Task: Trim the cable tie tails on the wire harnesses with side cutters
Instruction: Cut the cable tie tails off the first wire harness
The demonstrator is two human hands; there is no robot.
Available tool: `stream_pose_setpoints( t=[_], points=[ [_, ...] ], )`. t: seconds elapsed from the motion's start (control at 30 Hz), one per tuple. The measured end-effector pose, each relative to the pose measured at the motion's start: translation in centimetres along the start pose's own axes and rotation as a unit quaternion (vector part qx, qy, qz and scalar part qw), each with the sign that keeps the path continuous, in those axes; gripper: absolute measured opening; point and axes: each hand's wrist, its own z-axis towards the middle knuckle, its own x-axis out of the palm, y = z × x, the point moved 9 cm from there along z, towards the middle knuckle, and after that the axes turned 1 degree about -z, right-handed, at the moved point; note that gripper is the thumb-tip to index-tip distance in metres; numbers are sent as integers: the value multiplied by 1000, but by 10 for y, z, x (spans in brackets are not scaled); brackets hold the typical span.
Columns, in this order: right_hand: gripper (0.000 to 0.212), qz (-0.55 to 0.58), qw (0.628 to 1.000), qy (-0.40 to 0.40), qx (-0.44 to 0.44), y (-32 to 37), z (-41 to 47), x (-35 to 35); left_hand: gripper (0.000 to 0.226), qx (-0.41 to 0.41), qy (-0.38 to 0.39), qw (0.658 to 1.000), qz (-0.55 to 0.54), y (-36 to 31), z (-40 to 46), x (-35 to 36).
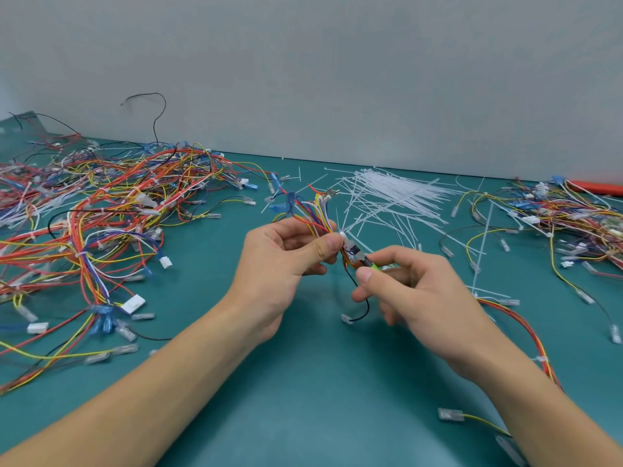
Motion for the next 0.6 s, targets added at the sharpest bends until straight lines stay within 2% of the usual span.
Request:
stream_pose_setpoints(
  t=[0.33,0.4,0.47,0.53,0.6],
  points=[
    [21,-21,1000,-2,18,-2,1,-1,23,-20,6,1000,0,6,0,0],
    [21,39,998,-28,35,-3,1,-6,28,-40,12,999,-25,8,-1,1],
    [33,128,989,-50,57,-3,2,-13,28,-65,11,996,-52,12,0,0],
    [45,217,972,-54,68,0,1,-16,18,-87,1,994,-69,16,2,-3],
    [43,302,949,-45,76,3,0,-18,11,-104,-10,990,-99,19,4,-5]
  ],
)
